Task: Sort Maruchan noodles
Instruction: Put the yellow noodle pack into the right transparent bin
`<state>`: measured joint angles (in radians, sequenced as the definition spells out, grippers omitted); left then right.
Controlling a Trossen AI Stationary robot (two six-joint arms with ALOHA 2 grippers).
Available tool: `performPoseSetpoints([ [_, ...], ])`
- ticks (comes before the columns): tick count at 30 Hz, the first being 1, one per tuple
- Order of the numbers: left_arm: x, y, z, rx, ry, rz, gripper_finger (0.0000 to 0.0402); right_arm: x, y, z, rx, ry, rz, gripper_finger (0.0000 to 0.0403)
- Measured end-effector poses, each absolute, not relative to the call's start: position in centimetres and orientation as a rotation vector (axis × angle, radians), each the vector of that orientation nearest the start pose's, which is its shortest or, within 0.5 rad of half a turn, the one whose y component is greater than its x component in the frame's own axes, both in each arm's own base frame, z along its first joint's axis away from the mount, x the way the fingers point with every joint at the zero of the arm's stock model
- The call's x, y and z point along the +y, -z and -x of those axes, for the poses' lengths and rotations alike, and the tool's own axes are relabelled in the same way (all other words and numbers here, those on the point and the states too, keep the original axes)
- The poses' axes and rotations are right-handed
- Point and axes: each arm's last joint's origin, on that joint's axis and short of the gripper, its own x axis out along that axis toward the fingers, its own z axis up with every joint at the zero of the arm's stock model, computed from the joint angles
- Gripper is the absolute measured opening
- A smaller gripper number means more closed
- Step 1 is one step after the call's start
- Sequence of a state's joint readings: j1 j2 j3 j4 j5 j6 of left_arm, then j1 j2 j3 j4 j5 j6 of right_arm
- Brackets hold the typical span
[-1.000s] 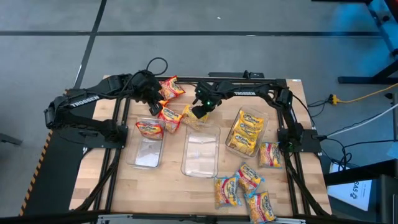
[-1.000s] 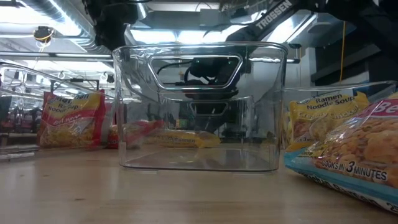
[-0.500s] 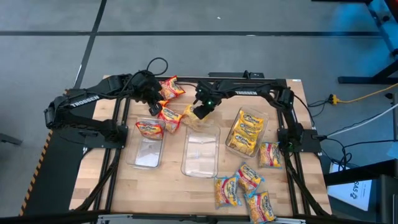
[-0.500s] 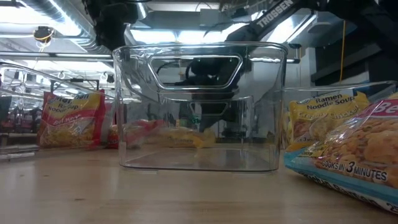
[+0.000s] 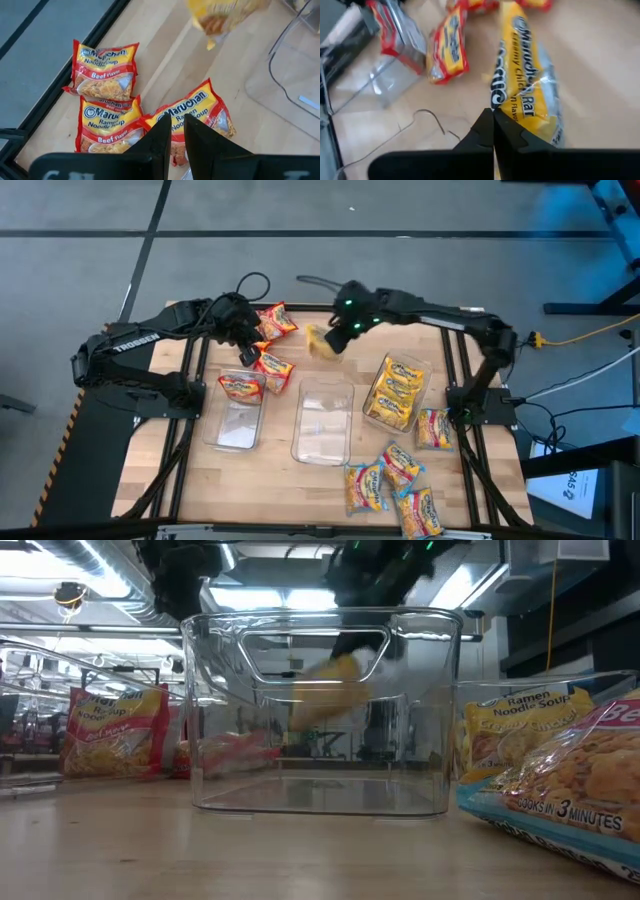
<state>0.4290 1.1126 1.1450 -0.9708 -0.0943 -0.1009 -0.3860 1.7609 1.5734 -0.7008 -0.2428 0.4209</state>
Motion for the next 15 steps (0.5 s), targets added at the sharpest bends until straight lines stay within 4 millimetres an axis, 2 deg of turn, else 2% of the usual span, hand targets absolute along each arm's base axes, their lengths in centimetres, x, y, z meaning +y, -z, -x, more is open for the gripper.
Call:
performPoseSetpoints([
  [3,8.8,-33.3,-19.0,0.852,-0.512,0.246,0.0045,-12.9,-33.3,-32.9,0.785,0.391,-0.616,0.0],
  [7,8.8,-33.8,-21.2,0.706,-0.392,0.249,0.0045,-11.6,-36.6,-28.7,0.781,0.532,-0.55,0.0],
  [11,8.4,-34.0,-24.8,0.538,-0.278,0.215,0.0045,-10.2,-39.0,-24.6,0.785,0.639,-0.53,0.0],
  [15,7.6,-34.1,-28.9,0.343,-0.177,0.168,0.0045,-8.4,-40.0,-22.1,0.822,0.694,-0.515,0.0],
])
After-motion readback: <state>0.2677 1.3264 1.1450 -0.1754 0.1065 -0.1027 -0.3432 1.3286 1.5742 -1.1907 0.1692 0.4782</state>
